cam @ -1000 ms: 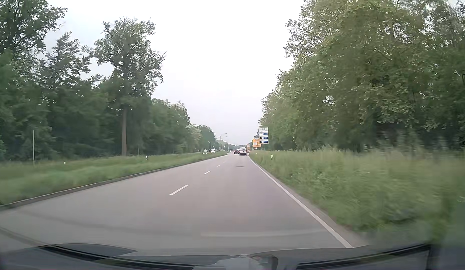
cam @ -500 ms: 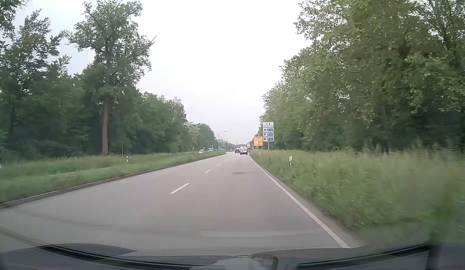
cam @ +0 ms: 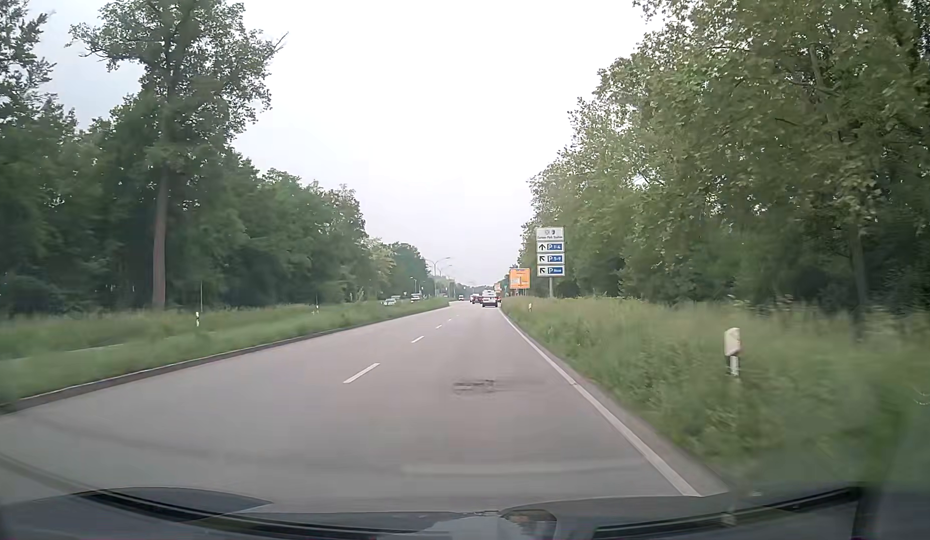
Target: Follow the waypoints while adhering to traffic rules and regulations
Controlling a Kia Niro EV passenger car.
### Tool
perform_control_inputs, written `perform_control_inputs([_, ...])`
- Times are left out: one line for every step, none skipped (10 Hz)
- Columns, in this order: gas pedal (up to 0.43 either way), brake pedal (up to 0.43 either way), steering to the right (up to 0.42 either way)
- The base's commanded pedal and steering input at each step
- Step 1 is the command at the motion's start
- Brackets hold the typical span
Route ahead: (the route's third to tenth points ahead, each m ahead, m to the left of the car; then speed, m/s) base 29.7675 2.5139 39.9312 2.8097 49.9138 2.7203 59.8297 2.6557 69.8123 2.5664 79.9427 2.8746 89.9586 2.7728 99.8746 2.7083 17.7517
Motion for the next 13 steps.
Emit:
perform_control_inputs([0.000, 0.000, 0.000])
perform_control_inputs([0.000, 0.000, 0.000])
perform_control_inputs([0.000, 0.000, 0.000])
perform_control_inputs([0.000, 0.000, 0.000])
perform_control_inputs([0.000, 0.000, 0.000])
perform_control_inputs([0.000, 0.000, 0.000])
perform_control_inputs([0.000, 0.000, 0.000])
perform_control_inputs([0.000, 0.000, 0.000])
perform_control_inputs([0.000, 0.000, 0.000])
perform_control_inputs([0.000, 0.000, 0.000])
perform_control_inputs([0.000, 0.000, 0.000])
perform_control_inputs([0.000, 0.000, 0.000])
perform_control_inputs([0.000, 0.000, 0.000])
